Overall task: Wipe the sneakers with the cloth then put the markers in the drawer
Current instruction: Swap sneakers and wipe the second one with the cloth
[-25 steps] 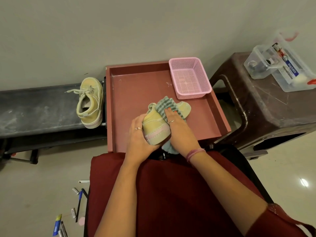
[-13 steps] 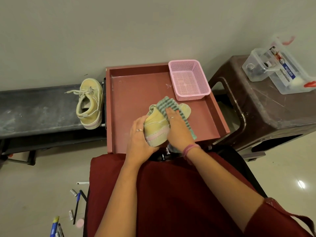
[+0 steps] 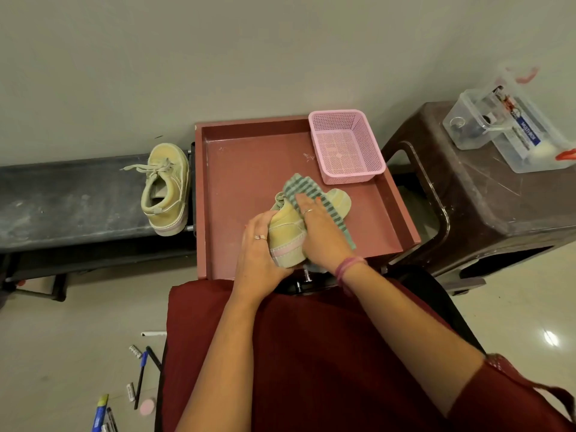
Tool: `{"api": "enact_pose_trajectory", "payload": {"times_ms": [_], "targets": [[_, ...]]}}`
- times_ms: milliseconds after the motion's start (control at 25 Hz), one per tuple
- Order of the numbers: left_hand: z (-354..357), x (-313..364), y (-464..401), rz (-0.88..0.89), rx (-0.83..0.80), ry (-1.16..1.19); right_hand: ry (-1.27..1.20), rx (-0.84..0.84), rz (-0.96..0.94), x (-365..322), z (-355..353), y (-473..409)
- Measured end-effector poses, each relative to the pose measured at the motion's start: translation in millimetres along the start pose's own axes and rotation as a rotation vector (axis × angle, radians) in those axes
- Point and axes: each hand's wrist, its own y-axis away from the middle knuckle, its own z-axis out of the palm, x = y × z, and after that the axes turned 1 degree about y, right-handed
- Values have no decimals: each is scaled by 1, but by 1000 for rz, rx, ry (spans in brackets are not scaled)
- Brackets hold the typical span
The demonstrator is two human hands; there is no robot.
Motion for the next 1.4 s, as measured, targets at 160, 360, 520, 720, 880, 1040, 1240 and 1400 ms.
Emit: {"api": "enact_pose_trajectory", "payload": {"times_ms": [160,360,520,720,880,1040,1240,1400], "targets": [[-2,-6,1,6,-11,-29,23,16,-185,-3,-3,34],[-2,-2,1,15,19,5,302,117,-42,52,-11,-7],[-2,-5,-2,-36,15,15,13,39,1,13,5,9],[-4,-7,-1,-76,15,6,235,112,-283,18,15,38],[-4,-6,-2,-72,11,18,294,86,35,62,-12,-9],[-4,-5,-5,-84,29,33,128,19,158,36,-12,-12],[-5,-7,-3,-112,13,57,-2,17,-100,-7,19,58],[-3,-7,-4,-123,28,31,265,120,-11,44,13,18]]}}
